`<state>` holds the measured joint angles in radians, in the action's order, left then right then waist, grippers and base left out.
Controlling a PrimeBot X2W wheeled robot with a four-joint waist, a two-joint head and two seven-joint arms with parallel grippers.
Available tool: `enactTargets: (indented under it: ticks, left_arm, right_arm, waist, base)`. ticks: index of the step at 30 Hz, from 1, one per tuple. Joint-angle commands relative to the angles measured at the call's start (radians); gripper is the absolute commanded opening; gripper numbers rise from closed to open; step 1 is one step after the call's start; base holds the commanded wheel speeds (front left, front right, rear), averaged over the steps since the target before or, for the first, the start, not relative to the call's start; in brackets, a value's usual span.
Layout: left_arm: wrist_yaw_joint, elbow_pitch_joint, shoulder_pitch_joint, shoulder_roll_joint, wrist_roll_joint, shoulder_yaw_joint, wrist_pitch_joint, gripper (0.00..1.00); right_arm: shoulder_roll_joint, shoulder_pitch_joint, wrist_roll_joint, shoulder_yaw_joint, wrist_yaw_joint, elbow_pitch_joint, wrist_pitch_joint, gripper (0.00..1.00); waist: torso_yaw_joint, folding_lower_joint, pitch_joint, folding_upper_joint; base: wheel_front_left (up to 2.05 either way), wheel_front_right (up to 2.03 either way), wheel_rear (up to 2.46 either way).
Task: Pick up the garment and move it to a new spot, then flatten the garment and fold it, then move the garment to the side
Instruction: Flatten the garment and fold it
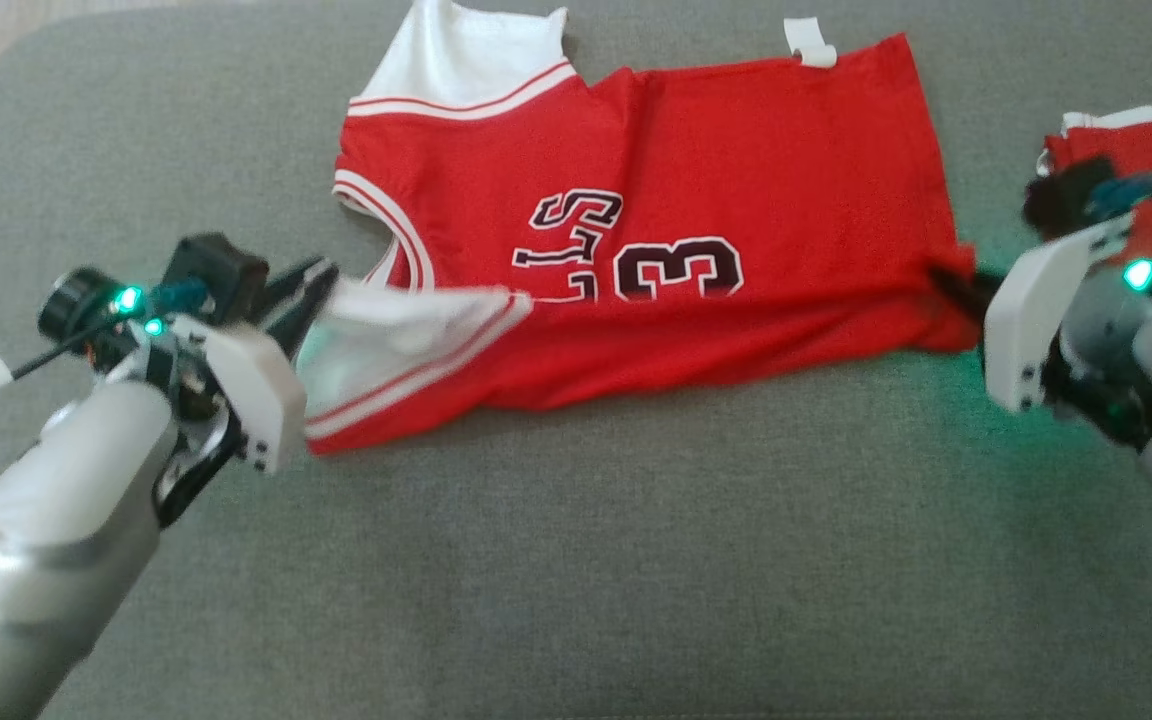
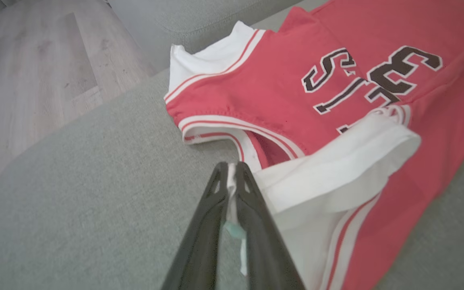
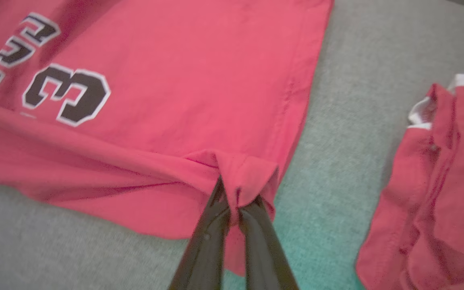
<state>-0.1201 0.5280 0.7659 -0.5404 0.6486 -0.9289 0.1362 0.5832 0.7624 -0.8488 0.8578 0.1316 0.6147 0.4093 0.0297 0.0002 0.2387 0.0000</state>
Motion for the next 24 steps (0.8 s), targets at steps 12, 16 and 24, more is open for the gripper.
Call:
enactTargets:
  ticks: [12, 16, 24]
  left_arm:
    - [0.173, 0.107, 0.105, 0.096, 0.0, 0.211, -0.385, 1.0]
    - [0.25, -0.029, 0.023, 0.121, -0.032, 0.339, -0.397, 1.0]
    - [0.313, -0.31, -0.309, 0.195, -0.196, 0.542, -0.398, 1.0]
  right_arm:
    - [-0.173, 0.062, 0.087, -0.211, -0.001, 0.092, -0.509, 1.0]
    - [-0.24, 0.028, 0.133, -0.28, -0.001, 0.106, -0.64, 1.0]
    - [-0.421, -0.209, 0.38, -0.627, -0.001, -0.057, -0.671, 1.0]
  waist:
    - [0.003, -0.0002, -0.036, 0.0]
    - [0.004, -0.0002, -0.082, 0.0]
    - [0.0, -0.0002, -0.141, 0.0]
  base:
    - [0.0, 0.0, 0.0]
    - [0.0, 0.0, 0.0]
    - [0.0, 0.0, 0.0]
